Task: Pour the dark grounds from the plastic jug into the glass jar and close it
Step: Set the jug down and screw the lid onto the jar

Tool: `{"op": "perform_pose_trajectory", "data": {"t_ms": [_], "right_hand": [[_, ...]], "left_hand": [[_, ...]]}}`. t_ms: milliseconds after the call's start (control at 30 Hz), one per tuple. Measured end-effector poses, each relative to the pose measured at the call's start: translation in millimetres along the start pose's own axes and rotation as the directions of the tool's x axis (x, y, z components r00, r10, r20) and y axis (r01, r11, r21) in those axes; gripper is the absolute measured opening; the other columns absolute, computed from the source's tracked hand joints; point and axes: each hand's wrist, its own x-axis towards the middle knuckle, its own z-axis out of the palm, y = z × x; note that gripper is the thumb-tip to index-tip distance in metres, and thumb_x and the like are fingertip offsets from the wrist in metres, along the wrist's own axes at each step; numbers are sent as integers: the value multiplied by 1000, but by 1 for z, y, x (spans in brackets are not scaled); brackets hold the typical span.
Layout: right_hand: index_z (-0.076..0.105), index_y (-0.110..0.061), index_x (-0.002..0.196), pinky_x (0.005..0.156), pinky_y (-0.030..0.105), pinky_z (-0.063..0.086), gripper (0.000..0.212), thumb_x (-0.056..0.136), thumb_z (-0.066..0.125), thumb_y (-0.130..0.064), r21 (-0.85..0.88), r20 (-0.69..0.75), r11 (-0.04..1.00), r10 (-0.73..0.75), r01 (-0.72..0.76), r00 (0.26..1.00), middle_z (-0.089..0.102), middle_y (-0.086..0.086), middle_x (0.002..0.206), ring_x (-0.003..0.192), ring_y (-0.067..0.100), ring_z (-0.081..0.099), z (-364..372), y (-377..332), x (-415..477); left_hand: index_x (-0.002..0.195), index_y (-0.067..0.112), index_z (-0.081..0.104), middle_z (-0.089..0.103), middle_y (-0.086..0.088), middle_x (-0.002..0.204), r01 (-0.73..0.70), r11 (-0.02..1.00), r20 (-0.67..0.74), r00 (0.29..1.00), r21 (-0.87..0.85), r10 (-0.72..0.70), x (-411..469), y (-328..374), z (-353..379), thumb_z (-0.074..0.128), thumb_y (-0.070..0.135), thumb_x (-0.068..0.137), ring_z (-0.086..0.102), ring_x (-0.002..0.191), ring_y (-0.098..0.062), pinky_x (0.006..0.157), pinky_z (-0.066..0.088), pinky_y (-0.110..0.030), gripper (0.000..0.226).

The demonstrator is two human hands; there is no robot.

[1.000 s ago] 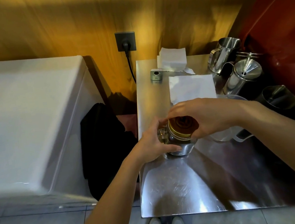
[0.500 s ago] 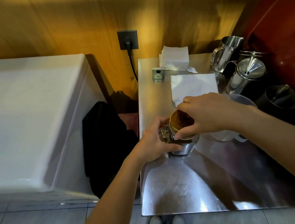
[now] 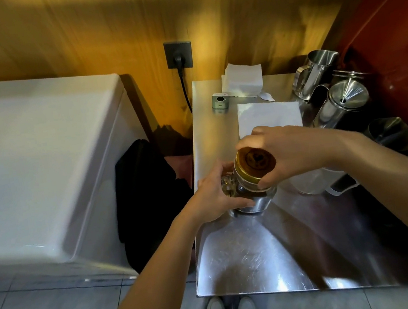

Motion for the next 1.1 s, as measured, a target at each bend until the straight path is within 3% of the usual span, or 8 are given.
{"op": "perform_pose_trajectory", "data": {"t_ms": [100, 300, 433, 667, 967, 1100], "right_hand": [[45, -34, 118, 76, 35, 50, 62, 64, 76, -32, 25, 13, 996, -86, 86, 996, 51, -2, 104, 90, 16, 52, -10, 5, 0], [40, -30, 128, 76, 27, 50, 72, 67, 78, -28, -71, 77, 992, -100, 105, 992, 49, 0, 115, 97, 15, 49, 0, 6, 2], [36, -31, 133, 60, 10, 29, 76, 69, 75, -28, -156, 90, 977, -135, 148, 987, 47, -3, 116, 91, 9, 41, 4, 9, 7], [36, -31, 134, 70, 22, 40, 76, 68, 74, -27, -205, 113, 968, -121, 142, 986, 49, 2, 116, 96, 16, 47, 3, 6, 10], [33, -34, 135, 79, 29, 48, 77, 70, 74, -26, -176, 140, 979, -77, 102, 987, 48, 2, 120, 102, 18, 49, 3, 6, 6], [32, -37, 136, 76, 27, 47, 78, 71, 75, -28, -189, 148, 976, -76, 104, 986, 47, 2, 119, 99, 18, 49, 4, 5, 5]], "left_hand": [[123, 31, 38, 54, 2, 130, 18, 1000, -2, 1000, 9, -18, 0, 1, 0, 90, 34, 67, 48, 124, -20, 108, 38, -50, 76], [122, 34, 38, 53, 1, 133, 31, 999, 15, 999, -11, -31, -1, 1, 0, 89, 34, 67, 47, 127, -22, 108, 37, -52, 76], [118, 44, 35, 52, 4, 133, 39, 999, 7, 999, -2, -39, -1, 1, 0, 89, 39, 65, 44, 128, -23, 108, 37, -52, 76], [112, 50, 35, 54, 4, 129, 18, 1000, -6, 1000, 9, -18, -1, 2, 0, 88, 41, 64, 46, 126, -23, 107, 38, -54, 72], [113, 45, 35, 54, 2, 130, 19, 1000, 20, 1000, 15, -20, -2, 3, 2, 81, 55, 57, 45, 127, -27, 106, 39, -54, 74], [120, 50, 31, 52, 3, 133, -23, 1000, 31, 999, -10, 23, -1, 4, 4, 83, 49, 59, 44, 128, -26, 108, 36, -55, 81]]}}
